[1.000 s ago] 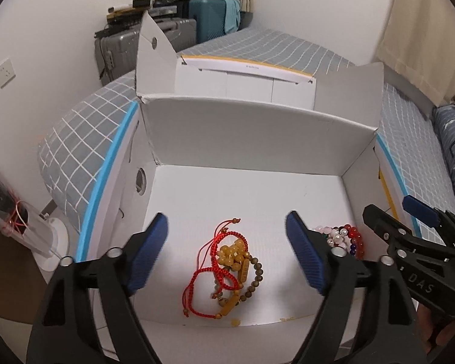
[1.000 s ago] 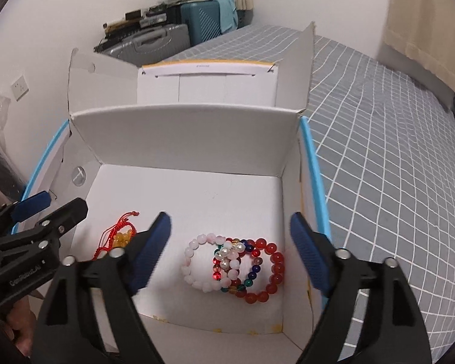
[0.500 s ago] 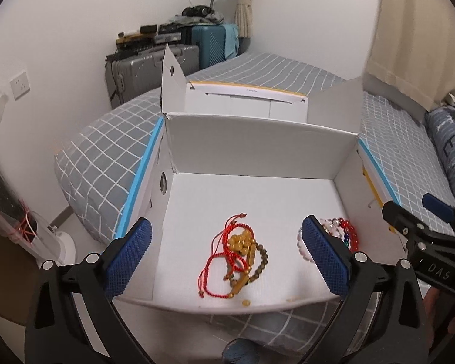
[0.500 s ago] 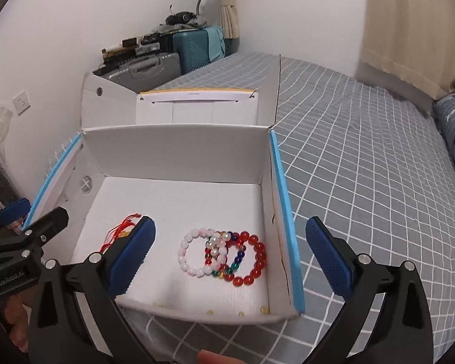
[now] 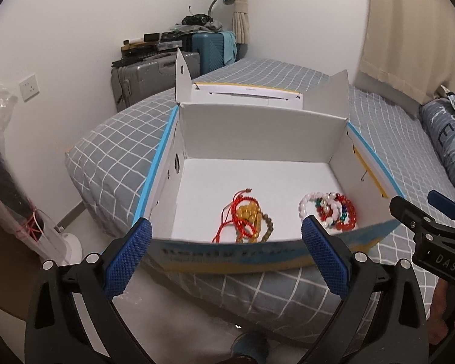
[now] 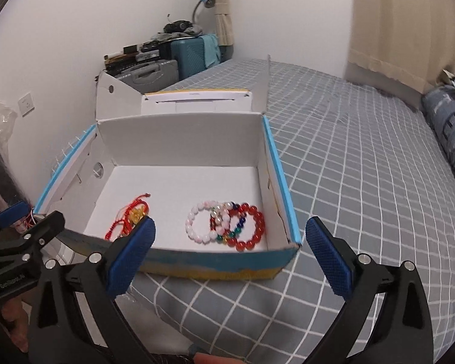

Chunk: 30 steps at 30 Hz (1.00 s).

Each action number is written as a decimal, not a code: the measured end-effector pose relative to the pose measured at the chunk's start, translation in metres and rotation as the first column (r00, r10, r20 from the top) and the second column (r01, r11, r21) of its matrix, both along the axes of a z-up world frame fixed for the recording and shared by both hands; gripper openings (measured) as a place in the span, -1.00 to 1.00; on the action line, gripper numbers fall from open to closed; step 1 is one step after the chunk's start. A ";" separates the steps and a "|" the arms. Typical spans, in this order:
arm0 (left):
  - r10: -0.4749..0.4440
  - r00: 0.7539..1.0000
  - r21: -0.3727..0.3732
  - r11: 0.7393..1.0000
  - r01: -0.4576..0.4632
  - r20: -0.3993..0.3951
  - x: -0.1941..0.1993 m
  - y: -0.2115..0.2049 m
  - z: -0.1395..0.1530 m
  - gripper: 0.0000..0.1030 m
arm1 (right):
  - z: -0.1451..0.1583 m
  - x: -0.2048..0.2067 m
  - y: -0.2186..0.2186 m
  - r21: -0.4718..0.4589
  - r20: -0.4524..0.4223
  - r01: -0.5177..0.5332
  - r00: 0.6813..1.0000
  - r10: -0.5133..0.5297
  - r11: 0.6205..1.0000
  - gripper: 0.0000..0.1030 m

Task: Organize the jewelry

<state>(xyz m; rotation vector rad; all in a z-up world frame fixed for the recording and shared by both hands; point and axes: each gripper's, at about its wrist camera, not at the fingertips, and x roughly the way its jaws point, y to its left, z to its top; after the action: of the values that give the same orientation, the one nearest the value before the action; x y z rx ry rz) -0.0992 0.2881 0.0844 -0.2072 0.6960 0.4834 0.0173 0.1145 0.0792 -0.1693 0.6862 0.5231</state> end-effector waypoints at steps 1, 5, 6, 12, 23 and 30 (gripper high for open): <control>-0.002 1.000 0.001 1.000 0.002 -0.002 -0.002 -0.001 -0.002 0.89 | -0.003 -0.001 -0.001 -0.003 -0.005 0.004 1.000 -0.004 1.000 0.85; -0.008 1.000 0.000 1.000 0.008 -0.005 -0.006 -0.003 -0.008 0.89 | -0.012 -0.006 -0.004 -0.014 -0.014 0.011 1.000 -0.011 1.000 0.85; -0.006 1.000 0.000 1.000 0.006 -0.004 -0.006 -0.004 -0.010 0.89 | -0.014 -0.007 -0.004 -0.017 -0.016 0.011 1.000 -0.011 1.000 0.85; -0.019 1.000 0.012 1.000 0.019 -0.014 -0.003 -0.010 -0.013 0.88 | -0.017 -0.008 -0.003 -0.018 -0.014 0.017 1.000 -0.017 1.000 0.85; -0.012 1.000 -0.005 1.000 0.012 -0.005 -0.001 -0.008 -0.013 0.88 | -0.017 -0.005 -0.005 -0.024 -0.011 0.027 1.000 -0.027 0.999 0.85; -0.015 1.000 0.004 1.000 0.015 -0.013 0.001 -0.010 -0.013 0.89 | -0.017 -0.006 -0.005 -0.024 -0.010 0.027 1.000 -0.027 0.999 0.85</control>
<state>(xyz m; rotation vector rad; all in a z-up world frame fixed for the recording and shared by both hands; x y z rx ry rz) -0.0987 0.2778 0.0712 -0.1956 0.7085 0.4721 0.0117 0.1095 0.0620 -0.1798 0.7038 0.4899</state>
